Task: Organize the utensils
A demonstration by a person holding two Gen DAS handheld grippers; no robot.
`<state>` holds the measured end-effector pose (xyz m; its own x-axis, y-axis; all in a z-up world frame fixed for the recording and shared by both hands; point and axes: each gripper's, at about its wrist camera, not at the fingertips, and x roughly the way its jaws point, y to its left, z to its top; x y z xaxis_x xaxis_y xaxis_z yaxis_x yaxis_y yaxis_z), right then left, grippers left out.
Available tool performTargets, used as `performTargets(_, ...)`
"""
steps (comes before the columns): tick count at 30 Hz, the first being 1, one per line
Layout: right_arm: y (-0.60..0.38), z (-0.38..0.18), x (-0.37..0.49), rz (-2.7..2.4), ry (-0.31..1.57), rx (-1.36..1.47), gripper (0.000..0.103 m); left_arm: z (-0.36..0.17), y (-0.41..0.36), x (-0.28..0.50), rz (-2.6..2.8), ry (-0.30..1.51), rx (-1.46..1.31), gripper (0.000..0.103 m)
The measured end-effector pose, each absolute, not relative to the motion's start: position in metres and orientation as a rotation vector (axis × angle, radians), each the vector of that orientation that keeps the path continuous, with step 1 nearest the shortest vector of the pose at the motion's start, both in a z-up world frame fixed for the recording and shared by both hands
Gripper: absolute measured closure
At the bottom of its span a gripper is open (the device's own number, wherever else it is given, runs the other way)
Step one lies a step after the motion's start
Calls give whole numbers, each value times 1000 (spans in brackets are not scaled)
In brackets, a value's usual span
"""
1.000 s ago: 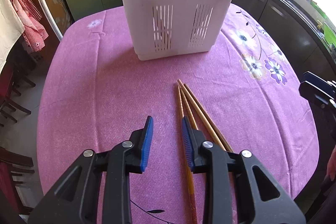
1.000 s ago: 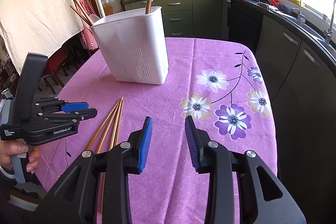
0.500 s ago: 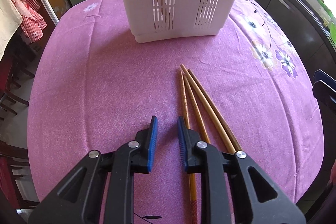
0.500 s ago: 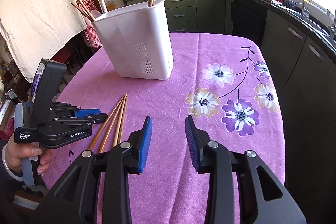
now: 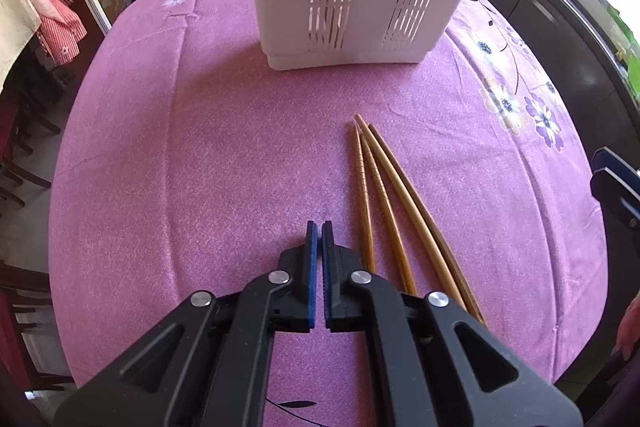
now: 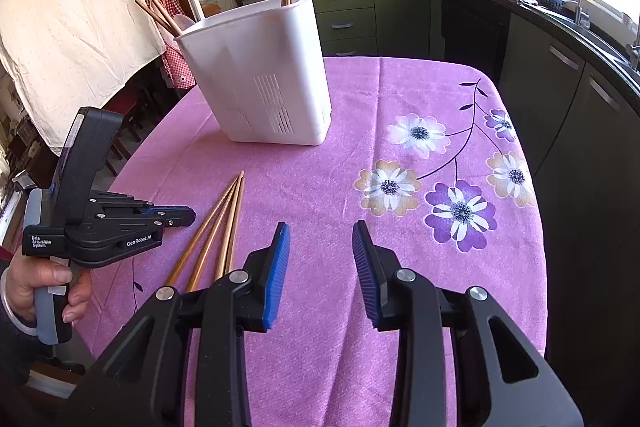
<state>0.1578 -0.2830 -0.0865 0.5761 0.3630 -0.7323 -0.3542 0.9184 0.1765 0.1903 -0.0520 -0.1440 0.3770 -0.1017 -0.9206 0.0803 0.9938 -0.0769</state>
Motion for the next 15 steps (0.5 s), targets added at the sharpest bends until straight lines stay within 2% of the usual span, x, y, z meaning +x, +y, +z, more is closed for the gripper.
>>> performTargets(2, -282, -86, 158, 421, 860, 8, 70, -140, -49, 190, -123, 1165, -49, 95)
performTargets(15, -283, -94, 162, 423, 880, 12, 70, -143, -68, 186, -168, 1166, -18, 95)
